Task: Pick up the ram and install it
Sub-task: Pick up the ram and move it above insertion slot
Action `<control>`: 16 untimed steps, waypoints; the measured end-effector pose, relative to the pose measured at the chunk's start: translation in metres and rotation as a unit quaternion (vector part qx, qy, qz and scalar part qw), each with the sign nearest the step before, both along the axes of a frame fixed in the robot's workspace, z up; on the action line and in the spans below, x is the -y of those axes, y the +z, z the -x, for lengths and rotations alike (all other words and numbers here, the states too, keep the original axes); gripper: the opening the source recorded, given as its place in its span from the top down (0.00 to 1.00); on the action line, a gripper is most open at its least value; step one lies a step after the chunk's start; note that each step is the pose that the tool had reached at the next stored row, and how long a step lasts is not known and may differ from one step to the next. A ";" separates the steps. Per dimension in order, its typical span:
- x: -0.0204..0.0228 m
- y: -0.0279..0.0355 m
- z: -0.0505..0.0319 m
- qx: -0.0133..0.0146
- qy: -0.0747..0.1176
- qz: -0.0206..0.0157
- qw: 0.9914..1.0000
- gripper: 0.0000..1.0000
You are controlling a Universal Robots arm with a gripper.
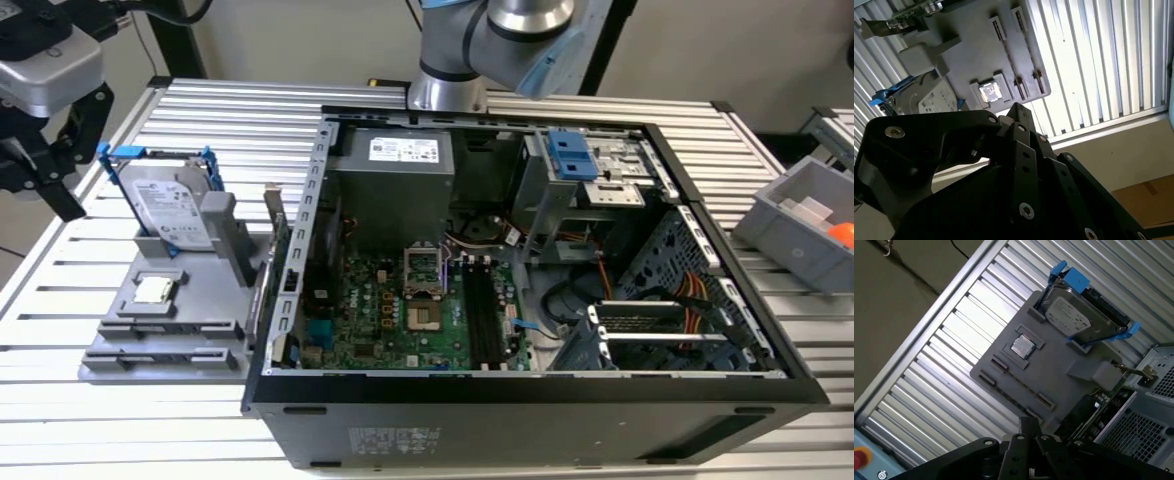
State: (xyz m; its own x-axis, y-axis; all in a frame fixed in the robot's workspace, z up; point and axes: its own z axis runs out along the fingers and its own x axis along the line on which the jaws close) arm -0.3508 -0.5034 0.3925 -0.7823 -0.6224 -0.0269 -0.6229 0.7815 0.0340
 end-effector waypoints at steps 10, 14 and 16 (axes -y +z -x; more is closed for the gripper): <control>0.0000 0.0000 0.0000 0.002 0.036 0.001 0.999 1.00; 0.0000 0.0000 0.0000 0.003 0.050 0.002 0.999 1.00; 0.0000 0.0000 0.0000 0.004 0.057 0.003 0.998 1.00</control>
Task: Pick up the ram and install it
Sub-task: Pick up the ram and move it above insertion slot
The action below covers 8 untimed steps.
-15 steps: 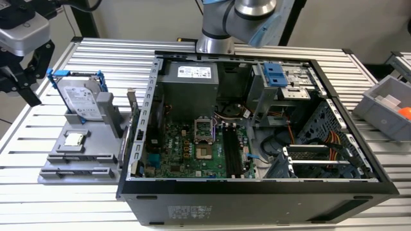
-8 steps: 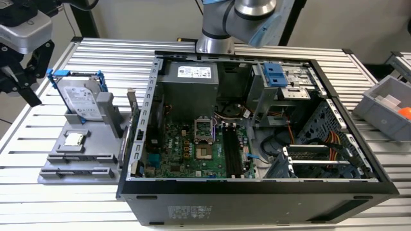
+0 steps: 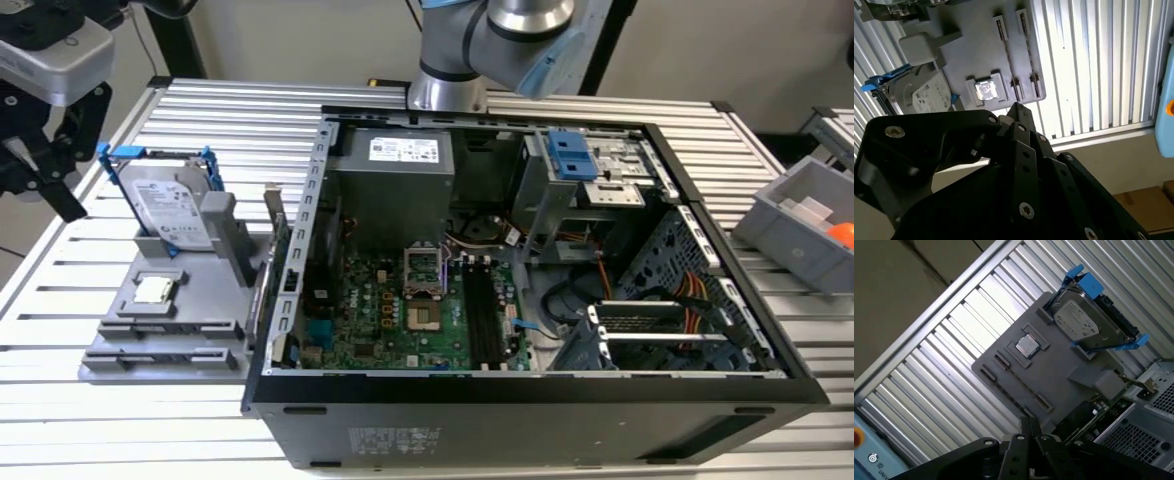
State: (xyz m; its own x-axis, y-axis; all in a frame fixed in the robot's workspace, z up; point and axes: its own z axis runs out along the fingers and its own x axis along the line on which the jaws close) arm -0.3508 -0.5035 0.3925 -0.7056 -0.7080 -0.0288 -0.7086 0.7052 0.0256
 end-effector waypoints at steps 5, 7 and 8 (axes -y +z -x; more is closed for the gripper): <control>0.0000 0.0000 0.0000 0.001 0.019 0.001 1.000 1.00; 0.0000 0.0000 0.0000 0.001 0.026 0.001 1.000 1.00; 0.0000 0.0000 0.0000 0.001 0.030 0.001 1.000 1.00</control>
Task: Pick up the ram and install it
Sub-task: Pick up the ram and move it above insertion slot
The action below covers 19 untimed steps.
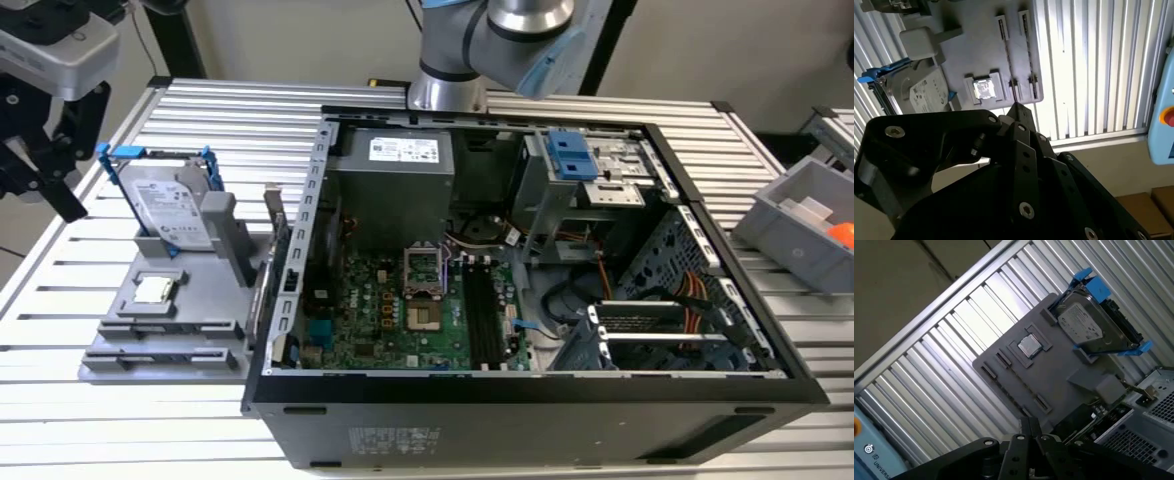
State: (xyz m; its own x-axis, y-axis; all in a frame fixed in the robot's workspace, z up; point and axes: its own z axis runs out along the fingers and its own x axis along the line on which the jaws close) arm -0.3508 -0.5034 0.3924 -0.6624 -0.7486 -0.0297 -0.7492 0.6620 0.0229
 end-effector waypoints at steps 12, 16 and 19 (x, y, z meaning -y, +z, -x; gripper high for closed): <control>0.0000 0.0000 0.0000 0.000 0.047 0.000 0.999 1.00; 0.0000 0.0000 0.0000 0.000 0.066 0.000 0.998 1.00; 0.0000 0.0000 0.0000 0.000 0.081 0.000 0.997 1.00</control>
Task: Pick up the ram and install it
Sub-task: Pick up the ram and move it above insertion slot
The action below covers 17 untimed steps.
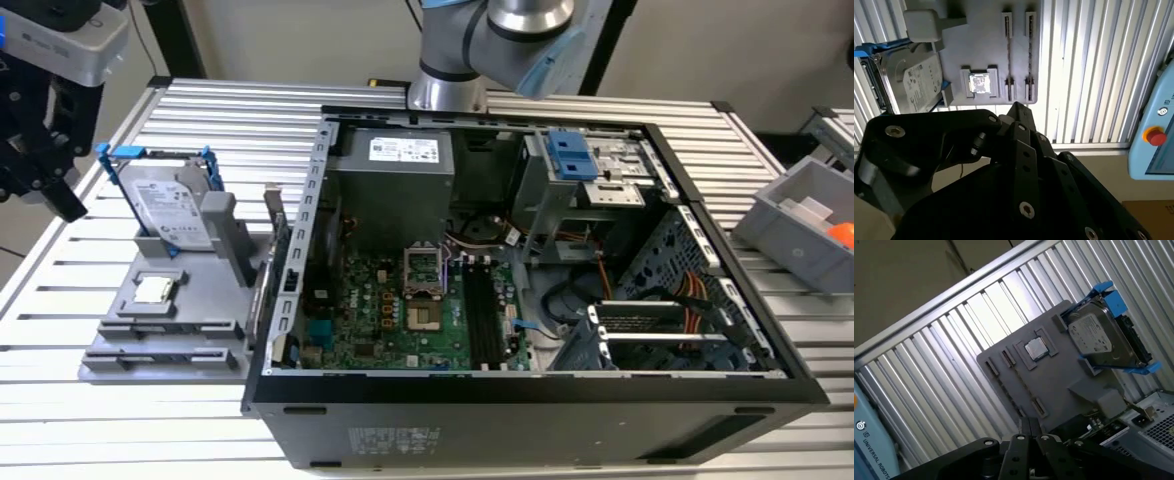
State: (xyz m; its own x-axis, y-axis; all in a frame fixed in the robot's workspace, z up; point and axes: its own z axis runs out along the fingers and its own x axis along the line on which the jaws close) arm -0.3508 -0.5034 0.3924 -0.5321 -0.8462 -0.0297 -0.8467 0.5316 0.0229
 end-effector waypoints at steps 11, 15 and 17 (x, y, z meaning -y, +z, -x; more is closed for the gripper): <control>0.0000 0.0000 0.0000 0.000 0.062 0.000 0.998 1.00; 0.0000 0.0000 0.0000 0.000 0.085 0.000 0.996 1.00; 0.0000 0.0000 0.0000 0.000 0.097 0.000 0.995 1.00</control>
